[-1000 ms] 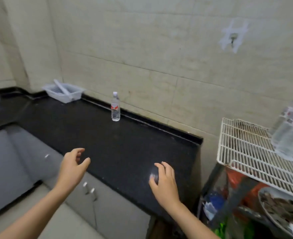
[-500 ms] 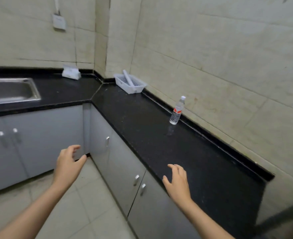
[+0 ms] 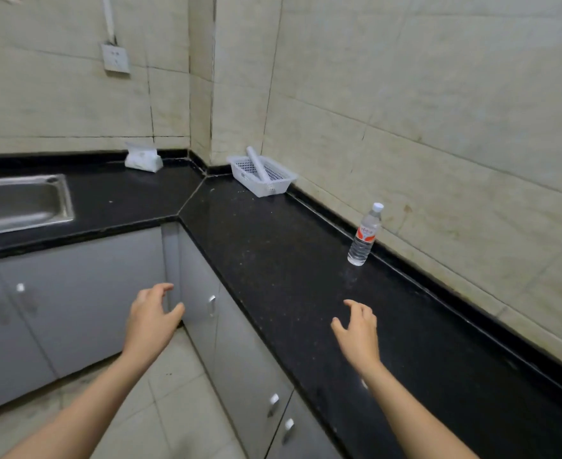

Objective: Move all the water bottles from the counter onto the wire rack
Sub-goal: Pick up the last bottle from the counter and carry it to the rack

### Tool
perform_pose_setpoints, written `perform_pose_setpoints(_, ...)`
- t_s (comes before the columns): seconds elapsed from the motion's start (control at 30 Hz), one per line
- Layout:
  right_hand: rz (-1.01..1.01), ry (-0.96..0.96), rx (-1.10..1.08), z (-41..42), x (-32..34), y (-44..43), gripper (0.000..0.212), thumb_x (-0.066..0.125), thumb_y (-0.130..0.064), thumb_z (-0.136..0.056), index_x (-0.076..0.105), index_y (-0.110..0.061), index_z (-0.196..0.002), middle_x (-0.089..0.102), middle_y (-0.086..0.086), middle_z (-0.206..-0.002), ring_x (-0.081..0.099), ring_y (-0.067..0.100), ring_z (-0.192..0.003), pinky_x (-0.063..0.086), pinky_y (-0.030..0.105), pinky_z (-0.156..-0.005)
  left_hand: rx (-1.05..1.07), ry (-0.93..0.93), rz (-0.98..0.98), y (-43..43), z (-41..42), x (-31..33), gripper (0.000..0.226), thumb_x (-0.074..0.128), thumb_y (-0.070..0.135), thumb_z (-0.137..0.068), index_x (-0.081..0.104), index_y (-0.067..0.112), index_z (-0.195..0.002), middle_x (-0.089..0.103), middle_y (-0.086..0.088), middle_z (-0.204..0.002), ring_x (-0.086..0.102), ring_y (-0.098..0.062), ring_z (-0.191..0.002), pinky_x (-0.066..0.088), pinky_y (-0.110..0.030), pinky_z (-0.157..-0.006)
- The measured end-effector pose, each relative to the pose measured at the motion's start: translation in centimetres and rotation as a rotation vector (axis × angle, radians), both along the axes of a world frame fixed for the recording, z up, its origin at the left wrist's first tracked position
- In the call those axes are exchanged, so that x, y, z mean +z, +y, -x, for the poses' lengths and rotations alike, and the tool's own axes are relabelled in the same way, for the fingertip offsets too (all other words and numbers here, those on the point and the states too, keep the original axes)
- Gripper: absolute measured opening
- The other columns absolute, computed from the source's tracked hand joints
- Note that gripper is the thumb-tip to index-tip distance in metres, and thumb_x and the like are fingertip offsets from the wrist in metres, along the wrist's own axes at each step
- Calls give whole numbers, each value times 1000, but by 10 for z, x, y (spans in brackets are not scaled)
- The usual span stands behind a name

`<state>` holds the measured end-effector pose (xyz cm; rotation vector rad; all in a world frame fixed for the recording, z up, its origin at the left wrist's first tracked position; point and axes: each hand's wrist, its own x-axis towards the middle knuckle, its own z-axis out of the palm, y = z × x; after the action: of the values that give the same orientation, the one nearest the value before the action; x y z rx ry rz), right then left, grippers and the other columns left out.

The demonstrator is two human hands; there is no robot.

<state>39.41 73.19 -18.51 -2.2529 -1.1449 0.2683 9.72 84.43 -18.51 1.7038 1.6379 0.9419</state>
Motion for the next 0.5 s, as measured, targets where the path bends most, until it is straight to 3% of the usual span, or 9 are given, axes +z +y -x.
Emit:
perform_pose_setpoints(0.23, 11, 84, -129, -87, -10, 70, 49, 55, -22, -88, 40, -8, -132, 38, 16, -138, 32, 31, -129, 31, 36, -102, -147, 138, 21, 78, -107, -6, 40, 60, 16, -81, 52, 9, -120, 50, -20, -122, 49, -35, -115, 40, -43, -97)
perform_pose_setpoints(0.37, 31, 103, -179, -127, -11, 103, 51, 55, -25, -88, 39, -8, -133, 39, 17, -138, 32, 32, -130, 31, 37, -104, -202, 182, 0, 105, -154, -13, 40, 58, 18, -83, 51, 11, -122, 50, -15, -122, 50, -28, -106, 39, -38, -92)
perform_pose_setpoints(0.5, 14, 139, -216, -156, -12, 138, 53, 56, -26, -87, 37, -8, -134, 37, 18, -139, 31, 33, -131, 32, 39, -103, -243, 209, 29, 131, -183, -27, 41, 57, 19, -84, 51, 13, -124, 49, -12, -126, 44, -28, -118, 37, -38, -97)
